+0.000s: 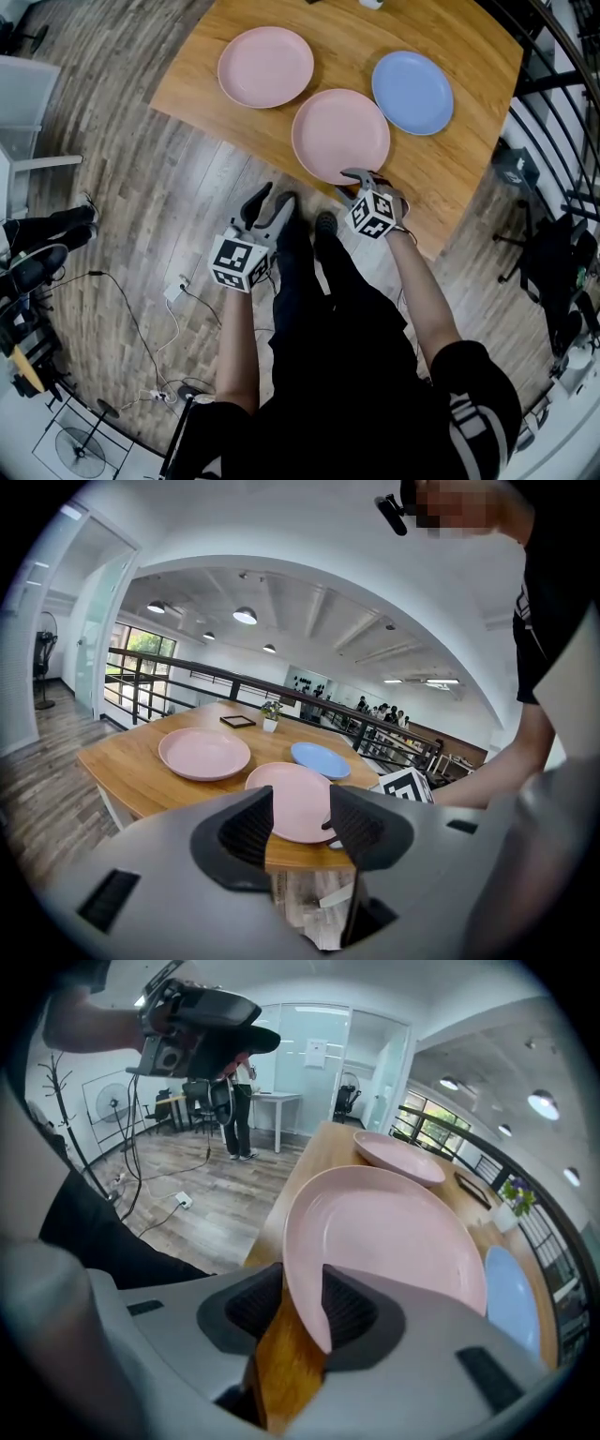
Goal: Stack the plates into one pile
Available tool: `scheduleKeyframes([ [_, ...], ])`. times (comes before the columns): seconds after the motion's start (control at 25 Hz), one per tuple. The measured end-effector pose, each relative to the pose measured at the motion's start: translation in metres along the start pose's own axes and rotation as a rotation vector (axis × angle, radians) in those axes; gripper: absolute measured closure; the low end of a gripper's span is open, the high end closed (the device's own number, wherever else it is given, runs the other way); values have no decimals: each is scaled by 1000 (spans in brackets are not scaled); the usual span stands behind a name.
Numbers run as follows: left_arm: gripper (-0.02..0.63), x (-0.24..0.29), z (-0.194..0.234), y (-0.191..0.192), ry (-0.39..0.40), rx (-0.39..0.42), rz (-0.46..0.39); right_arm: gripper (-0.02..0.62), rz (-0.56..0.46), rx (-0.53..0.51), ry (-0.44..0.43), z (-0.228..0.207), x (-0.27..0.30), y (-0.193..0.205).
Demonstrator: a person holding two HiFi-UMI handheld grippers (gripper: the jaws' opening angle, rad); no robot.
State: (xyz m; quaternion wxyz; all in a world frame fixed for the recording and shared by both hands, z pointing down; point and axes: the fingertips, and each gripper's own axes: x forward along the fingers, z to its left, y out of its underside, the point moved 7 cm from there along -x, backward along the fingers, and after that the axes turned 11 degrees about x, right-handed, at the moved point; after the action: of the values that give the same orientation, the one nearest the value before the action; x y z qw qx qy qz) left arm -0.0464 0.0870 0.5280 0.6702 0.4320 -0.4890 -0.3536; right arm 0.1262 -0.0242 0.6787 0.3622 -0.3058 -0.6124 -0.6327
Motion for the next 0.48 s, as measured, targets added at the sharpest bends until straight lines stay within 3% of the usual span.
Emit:
scheduleKeyframes([
  [0.48, 411, 3, -3, 3, -2, -21, 2, 512, 26, -103, 9, 4, 2, 1],
])
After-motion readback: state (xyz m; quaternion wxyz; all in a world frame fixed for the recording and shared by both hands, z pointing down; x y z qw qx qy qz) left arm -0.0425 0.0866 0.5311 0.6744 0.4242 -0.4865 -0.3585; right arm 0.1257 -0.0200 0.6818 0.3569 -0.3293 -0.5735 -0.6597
